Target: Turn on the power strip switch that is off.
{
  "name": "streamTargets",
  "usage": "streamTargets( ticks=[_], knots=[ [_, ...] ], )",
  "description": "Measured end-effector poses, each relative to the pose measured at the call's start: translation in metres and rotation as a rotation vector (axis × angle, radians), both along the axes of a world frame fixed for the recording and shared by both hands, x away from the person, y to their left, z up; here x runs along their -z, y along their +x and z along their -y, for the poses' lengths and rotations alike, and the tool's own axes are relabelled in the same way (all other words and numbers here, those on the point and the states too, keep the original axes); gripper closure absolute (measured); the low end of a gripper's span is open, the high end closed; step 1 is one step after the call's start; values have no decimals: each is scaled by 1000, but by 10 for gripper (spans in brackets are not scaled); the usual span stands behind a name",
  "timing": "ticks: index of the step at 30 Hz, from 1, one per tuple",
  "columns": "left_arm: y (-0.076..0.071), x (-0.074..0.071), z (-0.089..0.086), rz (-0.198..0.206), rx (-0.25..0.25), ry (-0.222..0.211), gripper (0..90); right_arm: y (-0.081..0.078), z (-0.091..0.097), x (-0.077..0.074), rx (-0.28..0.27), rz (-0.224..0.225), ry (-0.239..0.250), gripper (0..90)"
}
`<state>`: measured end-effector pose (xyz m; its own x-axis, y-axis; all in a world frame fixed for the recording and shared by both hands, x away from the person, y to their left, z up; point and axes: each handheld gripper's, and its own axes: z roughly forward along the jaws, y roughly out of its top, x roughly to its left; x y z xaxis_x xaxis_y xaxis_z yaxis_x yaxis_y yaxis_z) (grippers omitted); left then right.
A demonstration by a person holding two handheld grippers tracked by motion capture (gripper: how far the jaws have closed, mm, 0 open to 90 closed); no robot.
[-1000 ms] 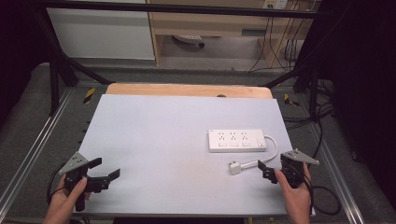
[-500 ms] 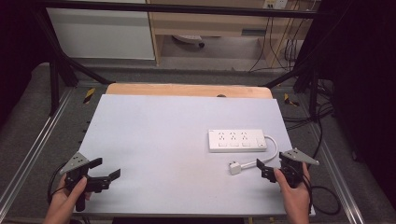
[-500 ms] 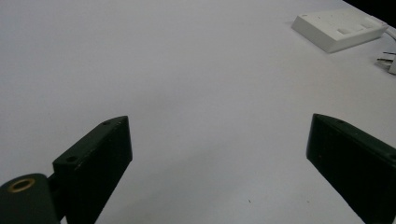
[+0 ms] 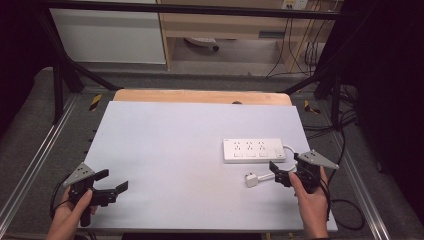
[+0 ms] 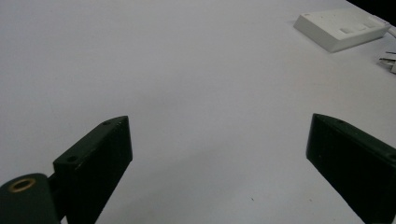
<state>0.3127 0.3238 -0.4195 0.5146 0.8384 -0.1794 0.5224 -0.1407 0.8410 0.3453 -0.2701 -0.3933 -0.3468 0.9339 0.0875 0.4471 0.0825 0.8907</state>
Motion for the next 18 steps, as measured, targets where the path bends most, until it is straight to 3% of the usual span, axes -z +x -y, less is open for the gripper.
streamTargets(
  ticks=[5, 11, 18],
  knots=[
    [0, 1, 0, -4, 3, 8, 71, 7, -3, -9, 11, 50, -8, 32],
    [-1, 1, -1, -18, 36, -4, 69, 11, -7, -19, 19, 49, -18, 23],
    [0, 1, 0, -16, 25, 1, 72, 19, -12, -34, -9, 63, -32, 22]
  ],
)
